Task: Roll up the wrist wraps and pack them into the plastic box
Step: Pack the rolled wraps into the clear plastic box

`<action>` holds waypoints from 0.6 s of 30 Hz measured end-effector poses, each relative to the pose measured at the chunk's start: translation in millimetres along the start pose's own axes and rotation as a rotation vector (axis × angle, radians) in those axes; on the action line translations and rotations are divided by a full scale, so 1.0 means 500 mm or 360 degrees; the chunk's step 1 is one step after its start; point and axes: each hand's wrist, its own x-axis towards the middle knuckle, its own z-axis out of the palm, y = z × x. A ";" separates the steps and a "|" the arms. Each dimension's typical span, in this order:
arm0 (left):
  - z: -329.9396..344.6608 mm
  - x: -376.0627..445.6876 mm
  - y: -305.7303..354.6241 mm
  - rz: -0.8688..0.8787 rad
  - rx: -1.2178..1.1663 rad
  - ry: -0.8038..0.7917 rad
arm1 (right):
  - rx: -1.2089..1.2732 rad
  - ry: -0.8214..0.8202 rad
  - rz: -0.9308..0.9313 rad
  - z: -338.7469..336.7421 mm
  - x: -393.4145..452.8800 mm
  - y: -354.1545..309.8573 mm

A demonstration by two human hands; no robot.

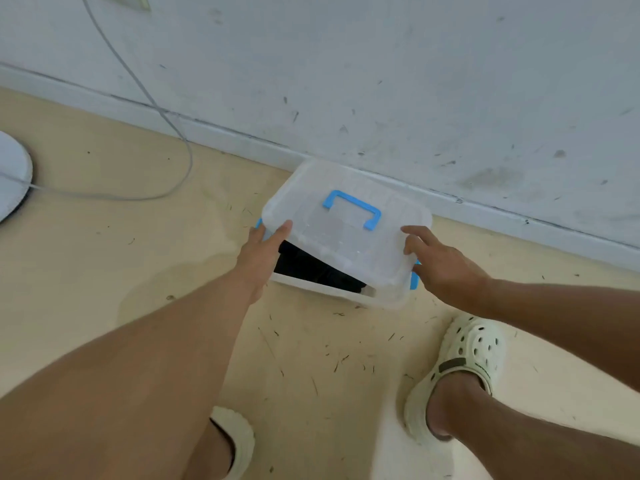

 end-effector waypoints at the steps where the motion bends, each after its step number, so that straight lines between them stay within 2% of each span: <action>1: 0.001 0.000 -0.001 0.0048 -0.0010 0.0063 | -0.0025 0.0016 -0.0006 0.011 0.000 0.006; 7: 0.015 0.010 0.003 0.0092 -0.0105 0.0414 | -0.0350 0.0019 -0.0353 0.018 0.008 0.049; 11: 0.010 0.015 -0.010 0.0153 0.0103 0.0473 | -0.0442 0.0014 -0.0388 0.020 -0.010 0.056; 14: 0.012 0.013 -0.018 0.0173 0.0227 0.0490 | -0.0244 0.0025 -0.0131 0.024 -0.016 0.046; 16: 0.014 0.016 -0.016 0.0142 0.0255 0.0512 | 0.0064 0.0194 0.0207 0.029 -0.010 0.033; 18: 0.012 0.021 -0.006 0.0069 0.0227 0.0499 | 0.0428 0.0199 0.0628 0.033 0.006 0.025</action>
